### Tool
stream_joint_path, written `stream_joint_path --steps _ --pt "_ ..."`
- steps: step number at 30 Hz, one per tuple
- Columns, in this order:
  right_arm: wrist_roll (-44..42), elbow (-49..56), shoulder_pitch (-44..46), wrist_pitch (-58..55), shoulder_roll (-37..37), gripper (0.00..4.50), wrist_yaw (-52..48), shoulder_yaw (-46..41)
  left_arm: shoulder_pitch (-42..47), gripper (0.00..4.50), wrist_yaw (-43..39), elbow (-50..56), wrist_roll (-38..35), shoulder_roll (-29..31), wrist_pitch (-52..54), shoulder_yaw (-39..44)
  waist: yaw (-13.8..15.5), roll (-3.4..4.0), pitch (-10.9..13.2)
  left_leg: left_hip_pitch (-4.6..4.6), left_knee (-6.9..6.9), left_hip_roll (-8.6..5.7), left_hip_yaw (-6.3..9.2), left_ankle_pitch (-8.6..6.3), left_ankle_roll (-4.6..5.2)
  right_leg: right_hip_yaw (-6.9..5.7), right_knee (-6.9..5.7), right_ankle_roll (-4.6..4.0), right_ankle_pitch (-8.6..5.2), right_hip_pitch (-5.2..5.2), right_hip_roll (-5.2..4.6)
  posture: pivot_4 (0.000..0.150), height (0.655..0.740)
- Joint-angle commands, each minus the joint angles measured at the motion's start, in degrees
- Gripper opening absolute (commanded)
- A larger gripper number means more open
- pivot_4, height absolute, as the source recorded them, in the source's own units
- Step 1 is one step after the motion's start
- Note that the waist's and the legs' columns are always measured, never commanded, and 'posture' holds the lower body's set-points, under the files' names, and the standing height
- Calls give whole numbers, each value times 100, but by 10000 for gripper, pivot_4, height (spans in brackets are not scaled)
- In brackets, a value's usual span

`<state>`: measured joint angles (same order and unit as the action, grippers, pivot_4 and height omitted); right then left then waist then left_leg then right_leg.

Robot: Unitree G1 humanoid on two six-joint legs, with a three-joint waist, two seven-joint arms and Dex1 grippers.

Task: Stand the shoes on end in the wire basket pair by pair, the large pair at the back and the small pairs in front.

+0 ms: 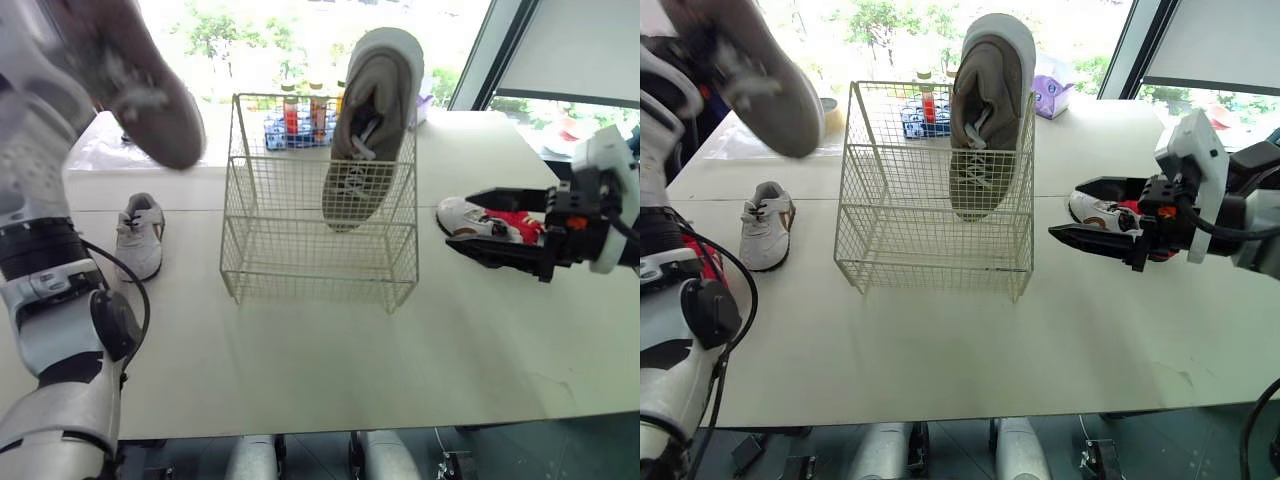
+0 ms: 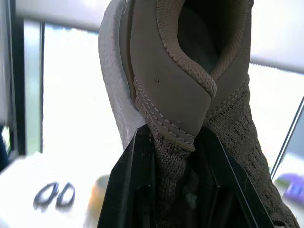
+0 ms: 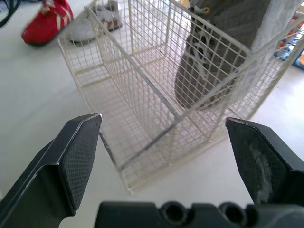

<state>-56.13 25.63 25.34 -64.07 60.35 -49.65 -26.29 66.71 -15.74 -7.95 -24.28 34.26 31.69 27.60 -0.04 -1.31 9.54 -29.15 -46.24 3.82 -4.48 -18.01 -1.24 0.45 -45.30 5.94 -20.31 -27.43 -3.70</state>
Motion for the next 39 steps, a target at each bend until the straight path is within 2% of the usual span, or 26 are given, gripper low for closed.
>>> stream_joint_path --steps 1,3,5,14,19,24,31,39 --pt "-158 -73 50 57 99 45000 69 -252 225 4531 -99 755 -208 -213 -174 -441 63 3 -2 18 -2 -7 -4 -2 3 0 1 1 1 18 2 1500 6609" --pt "-176 -246 137 22 182 45000 91 -213 283 4531 -117 793 -57 -304 -303 -734 94 3 -2 65 -2 -9 -5 -27 48 -1 2 -1 -1 64 7 1500 6609" --pt "-289 -349 271 17 266 45000 50 -226 246 4531 -45 884 29 -634 -533 -1029 88 4 -3 90 -2 -9 -3 -28 50 -2 5 -22 -12 89 11 1500 6609" --pt "-1071 -79 491 -288 401 45000 439 -328 -69 4531 20 201 642 -1531 -2006 -1652 16 3 -2 61 11 -2 -3 -27 59 15 4 0 1 42 16 1500 6609" --pt "-1367 117 511 -312 339 45000 915 -268 -190 4531 226 361 982 -1868 -2199 -1980 57 3 -2 49 14 -2 -4 -27 59 18 4 1 1 30 15 1500 6609" --pt "-1492 214 525 -197 237 45000 1258 -99 -503 4531 308 944 1317 -1868 -2058 -2251 72 3 -2 48 9 -3 -5 -28 60 22 5 1 1 32 16 1500 6609" --pt "-1490 50 555 3 311 45000 1148 -69 -1219 4531 669 1803 1886 -1866 -1830 -2457 71 7 -4 60 10 -2 -4 -29 61 25 5 0 1 42 18 1500 6609" --pt "-1413 -61 527 133 386 45000 962 -45 -612 4531 872 1624 1835 -1799 -1661 -2194 71 4 -2 71 9 -3 -4 -29 62 24 6 -1 1 56 21 1500 6609"
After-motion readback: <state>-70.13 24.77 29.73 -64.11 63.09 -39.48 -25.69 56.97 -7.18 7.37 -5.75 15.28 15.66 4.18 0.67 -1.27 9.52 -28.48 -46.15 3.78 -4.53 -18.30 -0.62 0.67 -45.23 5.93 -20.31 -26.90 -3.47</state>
